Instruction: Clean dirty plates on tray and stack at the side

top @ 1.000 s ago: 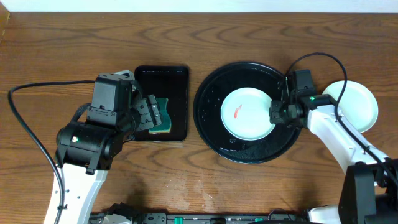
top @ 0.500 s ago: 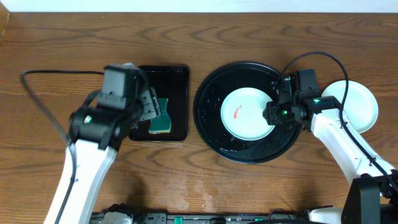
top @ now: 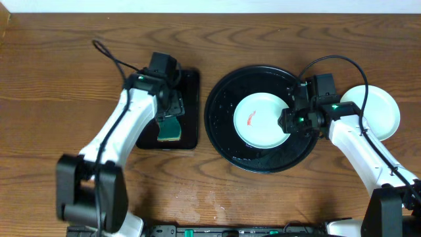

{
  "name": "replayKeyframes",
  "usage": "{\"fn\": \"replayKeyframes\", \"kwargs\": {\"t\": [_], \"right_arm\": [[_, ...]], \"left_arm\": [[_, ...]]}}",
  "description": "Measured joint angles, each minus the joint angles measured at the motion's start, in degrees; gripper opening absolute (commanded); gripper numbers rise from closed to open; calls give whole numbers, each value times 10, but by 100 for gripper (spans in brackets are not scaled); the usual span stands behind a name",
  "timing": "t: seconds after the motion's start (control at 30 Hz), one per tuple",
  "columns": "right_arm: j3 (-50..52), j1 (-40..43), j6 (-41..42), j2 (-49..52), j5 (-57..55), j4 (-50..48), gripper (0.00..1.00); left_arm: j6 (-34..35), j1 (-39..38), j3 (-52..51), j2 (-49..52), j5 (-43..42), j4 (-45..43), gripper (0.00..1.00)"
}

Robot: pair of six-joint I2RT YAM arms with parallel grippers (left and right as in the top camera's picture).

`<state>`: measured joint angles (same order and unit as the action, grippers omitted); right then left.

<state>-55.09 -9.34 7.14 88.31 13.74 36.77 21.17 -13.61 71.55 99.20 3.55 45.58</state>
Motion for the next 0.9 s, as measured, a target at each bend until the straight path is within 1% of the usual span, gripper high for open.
{"fn": "replayKeyframes", "kwargs": {"t": [0.03,0.07,0.23,0.3,0.33,0.4,0.43,0.73,0.9], "right_arm": [[0,0,0,0,0,1,38],[0,0,0,0,0,1,38],[0,0,0,0,0,3,38],[0,0,0,0,0,3,38],[0,0,0,0,0,3,37],[0,0,0,0,0,3,36],[0,0,0,0,0,3,36],[0,0,0,0,0,3,34],[0,0,0,0,0,3,34]], "left_arm": [[3,0,0,10,0,-5,50],[1,1,0,26,2,-15,50],[-2,9,0,101,8,-50,50],[-2,12,2,116,6,-56,50],[-2,13,4,119,6,-56,44],[1,13,6,123,4,-56,15],[0,13,6,125,2,-57,8],[-5,13,9,118,-3,-53,7],[-5,14,5,72,-6,-35,7]]}}
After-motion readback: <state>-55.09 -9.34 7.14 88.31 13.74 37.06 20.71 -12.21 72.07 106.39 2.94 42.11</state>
